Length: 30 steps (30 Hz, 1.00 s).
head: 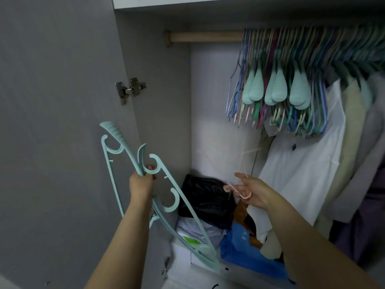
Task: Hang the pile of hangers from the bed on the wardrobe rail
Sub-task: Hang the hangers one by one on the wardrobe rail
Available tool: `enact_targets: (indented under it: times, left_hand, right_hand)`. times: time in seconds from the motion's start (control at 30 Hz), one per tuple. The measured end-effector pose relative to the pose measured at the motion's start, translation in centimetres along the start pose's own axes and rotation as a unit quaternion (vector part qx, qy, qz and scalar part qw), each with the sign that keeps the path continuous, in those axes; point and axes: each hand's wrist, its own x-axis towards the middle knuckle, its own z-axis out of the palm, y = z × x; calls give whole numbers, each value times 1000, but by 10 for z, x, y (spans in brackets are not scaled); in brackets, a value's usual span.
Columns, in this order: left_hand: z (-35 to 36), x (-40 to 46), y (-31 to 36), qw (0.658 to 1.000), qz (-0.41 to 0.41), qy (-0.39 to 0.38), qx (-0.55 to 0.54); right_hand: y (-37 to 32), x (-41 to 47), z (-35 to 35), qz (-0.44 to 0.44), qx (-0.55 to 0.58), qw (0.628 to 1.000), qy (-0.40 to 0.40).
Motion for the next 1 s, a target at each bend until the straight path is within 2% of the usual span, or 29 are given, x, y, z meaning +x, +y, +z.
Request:
enact_targets:
  times: [0.1, 0.2, 0.3, 0.4, 0.53, 0.6, 0.7, 0.87, 0.93, 1.0]
  left_hand:
    - [1, 5, -1, 999, 6, 0, 37]
    - [1, 9, -2, 999, 3, 2, 37]
    - [2, 13, 1, 1000, 0, 6, 22]
    - [6, 18, 8, 1000, 6, 7, -3]
    - [15, 24, 22, 1000, 7, -2, -18]
    - [19, 26, 27, 1000, 17, -20, -17]
    - [22, 29, 31, 998, 40, -50, -10]
    - [18, 32, 36, 993, 39, -94, -63]
    - [13, 33, 35, 990, 32, -106, -89]
    - [6, 32, 34, 986, 35, -119, -109]
  right_hand:
    - [-10, 4, 14, 39, -170, 984, 26]
    - [-20, 6, 40, 34, -246, 969, 18]
    - [-35, 4, 79, -23, -288, 957, 8]
    - [-71, 0, 117, -119, -294, 948, 4]
    - [-144, 4, 155, -221, -203, 950, 89]
    - [-175, 11, 165, -221, -163, 952, 138]
    - [-206, 20, 170, -186, -81, 970, 133]
    - [-209, 27, 164, -139, -22, 981, 131]
    - [-201, 33, 161, -159, 6, 978, 139]
    - [-197, 46, 154, -213, 54, 959, 181]
